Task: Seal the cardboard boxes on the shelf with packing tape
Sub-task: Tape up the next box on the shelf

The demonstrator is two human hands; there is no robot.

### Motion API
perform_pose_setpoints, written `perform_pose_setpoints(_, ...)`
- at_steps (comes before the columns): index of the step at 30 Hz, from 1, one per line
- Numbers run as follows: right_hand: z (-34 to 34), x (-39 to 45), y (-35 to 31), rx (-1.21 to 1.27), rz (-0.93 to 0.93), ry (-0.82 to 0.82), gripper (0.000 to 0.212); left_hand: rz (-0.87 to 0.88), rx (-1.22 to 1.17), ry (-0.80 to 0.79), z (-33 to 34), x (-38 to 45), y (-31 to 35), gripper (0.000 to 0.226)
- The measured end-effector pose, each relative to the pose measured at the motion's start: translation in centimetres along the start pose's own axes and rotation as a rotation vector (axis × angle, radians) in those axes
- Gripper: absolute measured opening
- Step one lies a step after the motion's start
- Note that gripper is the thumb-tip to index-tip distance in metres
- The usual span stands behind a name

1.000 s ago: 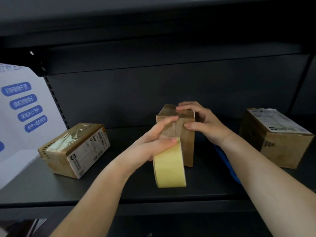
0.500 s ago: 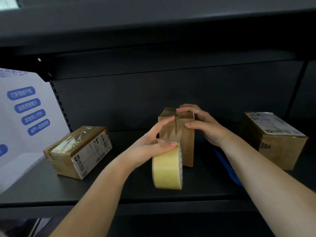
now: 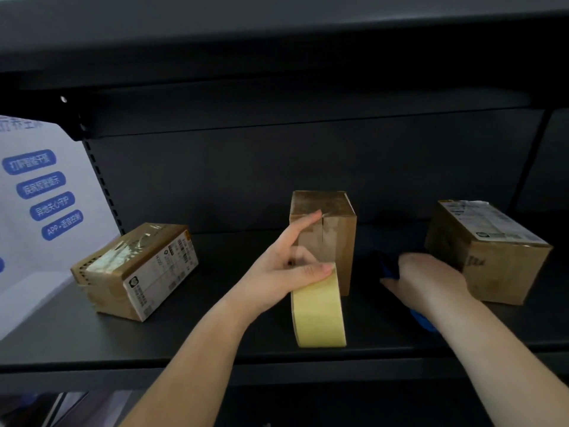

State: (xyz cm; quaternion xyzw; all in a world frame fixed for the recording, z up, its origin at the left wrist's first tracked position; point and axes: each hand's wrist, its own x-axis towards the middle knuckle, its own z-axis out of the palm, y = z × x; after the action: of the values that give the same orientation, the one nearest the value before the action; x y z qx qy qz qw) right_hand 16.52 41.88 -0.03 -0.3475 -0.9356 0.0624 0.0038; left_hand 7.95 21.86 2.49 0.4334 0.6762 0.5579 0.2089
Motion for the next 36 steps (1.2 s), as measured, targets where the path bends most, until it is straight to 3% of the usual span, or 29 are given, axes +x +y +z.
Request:
perform_pose_setpoints(4, 0.7, 1.3, 1.4, 0.182, -0.004, -0.028, 0.042, 0.038, 0.006, 0.029, 0.5, 0.3, -0.2, 0.079)
perform_pose_setpoints(7, 0.0, 0.1, 2.9, 0.496, -0.106, 0.223, 0.037, 0.058, 0.028, 0.064, 0.7, 0.6, -0.3, 0.074)
perform_pose_setpoints(9, -2.1, -2.1, 3.3, 0.657, -0.267, 0.392, 0.031, 0.062, -0.008, 0.065, 0.7, 0.6, -0.4, 0.074)
perform_pose_setpoints(11, -4.5, -4.7, 2.9, 0.522, -0.462, 0.443, 0.028, 0.070, -0.028, 0.065, 0.7, 0.7, -0.5, 0.074)
perform_pose_setpoints(13, -6.4, -6.4, 1.9, 0.112, -0.601, 0.442, 0.030, 0.071, -0.045, 0.067, 0.7, 0.7, -0.5, 0.074)
perform_pose_setpoints(15, -7.5, -7.0, 0.7, -0.204, -0.648, 0.457, 0.033, 0.063, -0.041, 0.080, 0.7, 0.9, -0.3, 0.076)
perform_pose_setpoints(17, -7.8, -6.8, -0.2, -0.356, -0.685, 0.477, 0.034, 0.051, -0.007, 0.085, 0.8, 0.9, -0.1, 0.080)
perform_pose_setpoints(27, -7.4, -5.7, -0.9, -0.481, -0.644, 0.590, 0.032, 0.037, -0.052, 0.070, 0.4, 0.6, 0.4, 0.076)
perform_pose_setpoints(36, -7.8, -5.2, -1.1, -0.522, -0.638, 0.516, 0.024, 0.010, -0.069, 0.090, 0.3, 0.7, 0.6, 0.073)
